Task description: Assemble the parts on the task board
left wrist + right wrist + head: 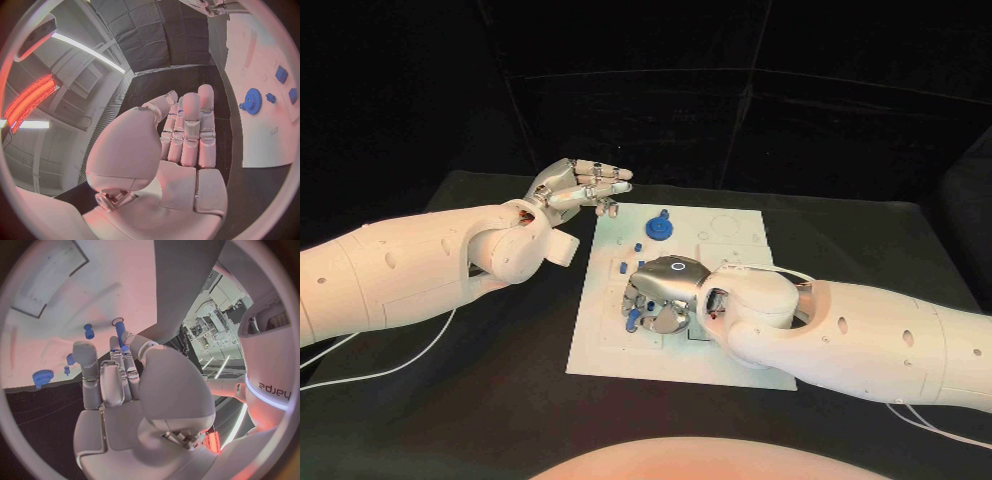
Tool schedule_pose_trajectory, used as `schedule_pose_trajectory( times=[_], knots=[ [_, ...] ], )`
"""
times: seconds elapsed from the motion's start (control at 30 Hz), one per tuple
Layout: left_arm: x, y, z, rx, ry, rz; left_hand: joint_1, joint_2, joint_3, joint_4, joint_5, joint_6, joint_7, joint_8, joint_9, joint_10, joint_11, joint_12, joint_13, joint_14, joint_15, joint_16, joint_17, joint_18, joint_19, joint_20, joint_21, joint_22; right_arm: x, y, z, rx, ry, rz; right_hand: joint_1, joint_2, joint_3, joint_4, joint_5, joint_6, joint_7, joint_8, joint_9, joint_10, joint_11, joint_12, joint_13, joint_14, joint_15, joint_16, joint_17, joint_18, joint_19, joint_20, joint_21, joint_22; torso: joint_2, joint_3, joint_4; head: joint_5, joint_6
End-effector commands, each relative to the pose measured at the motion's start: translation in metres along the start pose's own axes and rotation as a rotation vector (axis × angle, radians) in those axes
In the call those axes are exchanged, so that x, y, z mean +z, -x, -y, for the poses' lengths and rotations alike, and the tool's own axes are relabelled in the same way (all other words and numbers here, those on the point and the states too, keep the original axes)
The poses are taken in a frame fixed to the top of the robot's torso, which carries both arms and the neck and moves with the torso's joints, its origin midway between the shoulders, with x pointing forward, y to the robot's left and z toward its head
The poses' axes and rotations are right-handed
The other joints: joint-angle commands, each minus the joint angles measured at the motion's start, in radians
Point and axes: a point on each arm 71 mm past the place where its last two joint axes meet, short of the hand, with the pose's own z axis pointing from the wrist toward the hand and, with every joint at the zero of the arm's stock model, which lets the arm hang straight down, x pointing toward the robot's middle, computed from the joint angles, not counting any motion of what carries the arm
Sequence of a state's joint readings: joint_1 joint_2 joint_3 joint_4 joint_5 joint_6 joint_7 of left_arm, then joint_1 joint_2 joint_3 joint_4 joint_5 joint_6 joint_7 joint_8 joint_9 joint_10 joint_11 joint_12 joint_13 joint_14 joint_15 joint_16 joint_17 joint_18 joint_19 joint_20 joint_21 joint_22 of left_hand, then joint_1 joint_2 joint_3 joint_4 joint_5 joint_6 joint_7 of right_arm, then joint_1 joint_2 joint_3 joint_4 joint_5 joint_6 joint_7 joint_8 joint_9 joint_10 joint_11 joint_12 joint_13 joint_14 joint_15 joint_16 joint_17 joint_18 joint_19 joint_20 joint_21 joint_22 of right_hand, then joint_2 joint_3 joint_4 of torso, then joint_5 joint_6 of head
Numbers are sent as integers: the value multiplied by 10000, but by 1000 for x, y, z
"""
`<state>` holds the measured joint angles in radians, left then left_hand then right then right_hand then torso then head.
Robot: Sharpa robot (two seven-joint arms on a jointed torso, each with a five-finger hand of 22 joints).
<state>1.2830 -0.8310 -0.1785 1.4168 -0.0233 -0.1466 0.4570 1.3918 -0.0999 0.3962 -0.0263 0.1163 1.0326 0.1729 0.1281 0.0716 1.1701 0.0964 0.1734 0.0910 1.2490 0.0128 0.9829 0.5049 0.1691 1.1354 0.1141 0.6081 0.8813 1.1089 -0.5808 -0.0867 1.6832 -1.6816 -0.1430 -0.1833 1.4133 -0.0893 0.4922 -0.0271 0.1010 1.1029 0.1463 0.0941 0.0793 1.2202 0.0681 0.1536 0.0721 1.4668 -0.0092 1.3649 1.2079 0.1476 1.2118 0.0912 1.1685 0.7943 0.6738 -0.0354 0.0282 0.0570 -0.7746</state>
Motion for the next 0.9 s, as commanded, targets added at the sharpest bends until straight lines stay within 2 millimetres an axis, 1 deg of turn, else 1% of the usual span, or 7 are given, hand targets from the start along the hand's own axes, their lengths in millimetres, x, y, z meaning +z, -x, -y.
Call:
schedule_pose_trajectory(
  times=[0.03,0.27,0.43,0.67,0.9],
  knots=[
    [0,-1,1,-64,-42,-83,-71,17,-46,-35,-35,-17,40,-31,-14,-72,30,-11,-15,-60,12,-67,-10,132,-32,13,-42,-16,-1,0,1,-135,-38,-132,-6,-27,22,-23,69,8,50,26,12,-5,67,-48,-10,412,2,-56,-9,-61,-77,26,-34,-16,-8,-4,-1,5,-11],
    [0,0,1,-63,-41,-81,-71,17,-46,-35,-35,-17,40,-31,-14,-72,30,-11,-15,-60,12,-67,-10,132,-32,13,-42,-16,0,-2,1,-167,-53,-274,-12,-21,21,-22,67,19,46,29,13,4,65,-51,-8,411,3,-57,-13,-60,-80,28,-34,-17,-12,4,4,19,-10],
    [0,0,1,-62,-42,-80,-71,17,-46,-35,-35,-17,40,-31,-14,-72,30,-11,-15,-60,12,-67,-10,132,-32,13,-42,-16,1,-2,0,-182,-23,-354,-12,-21,21,-22,67,19,46,29,13,4,65,-51,-8,411,3,-57,-13,-60,-80,28,-34,-17,-9,-2,2,26,-20],
    [0,0,1,-62,-38,-81,-71,17,-46,-35,-35,-17,40,-31,-14,-72,30,-11,-15,-60,12,-67,-10,132,-32,13,-42,-16,3,-3,1,-235,-91,-393,-18,-20,19,-22,63,26,44,30,14,11,63,-54,-8,409,3,-62,-23,-58,-87,30,-39,-26,-7,1,-2,37,-28],
    [0,0,1,-63,-36,-82,-71,17,-46,-35,-35,-17,40,-31,-14,-72,30,-11,-15,-60,12,-67,-10,132,-32,13,-42,-16,4,-9,0,-358,-137,-461,-41,-20,9,-14,53,31,46,27,12,14,65,-65,-9,402,4,-78,-52,-51,-108,33,-57,-59,-9,0,3,47,-34]
  ],
)
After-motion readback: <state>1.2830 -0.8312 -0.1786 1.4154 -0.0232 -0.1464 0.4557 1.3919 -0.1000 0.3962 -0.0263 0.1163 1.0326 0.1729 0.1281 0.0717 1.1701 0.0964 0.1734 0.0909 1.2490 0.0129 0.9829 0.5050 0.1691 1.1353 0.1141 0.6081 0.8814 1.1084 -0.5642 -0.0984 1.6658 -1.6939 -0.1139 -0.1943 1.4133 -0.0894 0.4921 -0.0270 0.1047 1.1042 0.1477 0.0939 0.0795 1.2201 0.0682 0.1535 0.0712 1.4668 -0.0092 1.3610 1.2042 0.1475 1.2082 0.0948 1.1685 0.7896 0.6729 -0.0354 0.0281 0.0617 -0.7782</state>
